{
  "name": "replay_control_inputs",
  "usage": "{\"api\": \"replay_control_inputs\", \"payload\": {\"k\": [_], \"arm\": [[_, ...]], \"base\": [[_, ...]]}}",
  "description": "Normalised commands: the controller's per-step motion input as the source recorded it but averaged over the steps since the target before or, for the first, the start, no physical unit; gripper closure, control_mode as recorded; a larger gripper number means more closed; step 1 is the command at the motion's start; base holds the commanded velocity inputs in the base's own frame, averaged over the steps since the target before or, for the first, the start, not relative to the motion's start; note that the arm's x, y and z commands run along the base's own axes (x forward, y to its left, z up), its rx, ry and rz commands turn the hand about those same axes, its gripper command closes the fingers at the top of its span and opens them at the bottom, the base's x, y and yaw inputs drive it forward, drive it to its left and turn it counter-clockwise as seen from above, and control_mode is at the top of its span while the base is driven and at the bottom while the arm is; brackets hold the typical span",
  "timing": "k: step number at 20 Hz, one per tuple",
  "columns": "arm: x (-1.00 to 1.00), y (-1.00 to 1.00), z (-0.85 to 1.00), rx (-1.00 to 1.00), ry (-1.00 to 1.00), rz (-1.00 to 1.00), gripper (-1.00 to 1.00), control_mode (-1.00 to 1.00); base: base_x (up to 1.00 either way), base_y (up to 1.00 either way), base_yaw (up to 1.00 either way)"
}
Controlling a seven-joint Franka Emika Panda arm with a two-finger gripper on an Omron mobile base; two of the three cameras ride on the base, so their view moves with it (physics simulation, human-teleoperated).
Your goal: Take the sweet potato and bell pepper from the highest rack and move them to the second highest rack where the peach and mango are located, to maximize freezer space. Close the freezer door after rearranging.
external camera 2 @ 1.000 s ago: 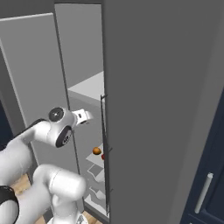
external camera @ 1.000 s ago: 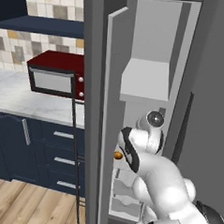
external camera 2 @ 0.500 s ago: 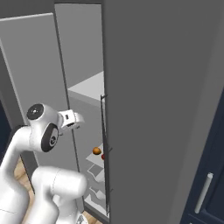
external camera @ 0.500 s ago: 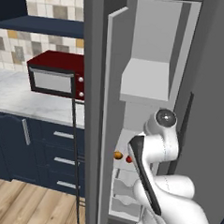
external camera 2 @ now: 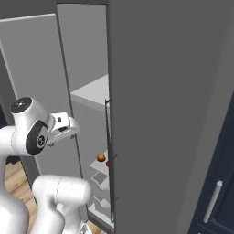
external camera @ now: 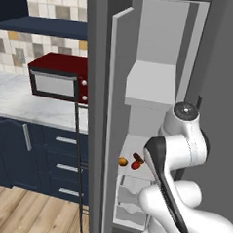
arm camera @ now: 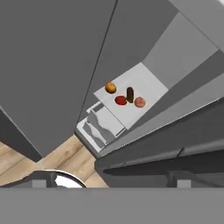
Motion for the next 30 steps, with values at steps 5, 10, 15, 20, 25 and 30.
{"api": "replay_control_inputs", "payload": {"k": [5, 10, 15, 20, 25, 30], "arm": [[-0.35, 0.04, -0.11, 0.0, 0.04, 0.0, -1.0, 1.0], [0.0, 0.0, 0.0, 0.0, 0.0, 0.0, -1.0, 1.0], [0.0, 0.0, 0.0, 0.0, 0.0, 0.0, -1.0, 1.0], [0.0, 0.0, 0.0, 0.0, 0.0, 0.0, -1.0, 1.0], [0.0, 0.0, 0.0, 0.0, 0.0, 0.0, -1.0, 1.0], [0.0, 0.0, 0.0, 0.0, 0.0, 0.0, -1.0, 1.0]], "base": [[-0.38, 0.05, 0.0], [-0.97, 0.36, 0.0], [-0.53, 0.83, -0.17], [0.02, 1.0, -0.54], [0.02, 1.0, -0.57], [0.03, 1.0, -0.56]]}}
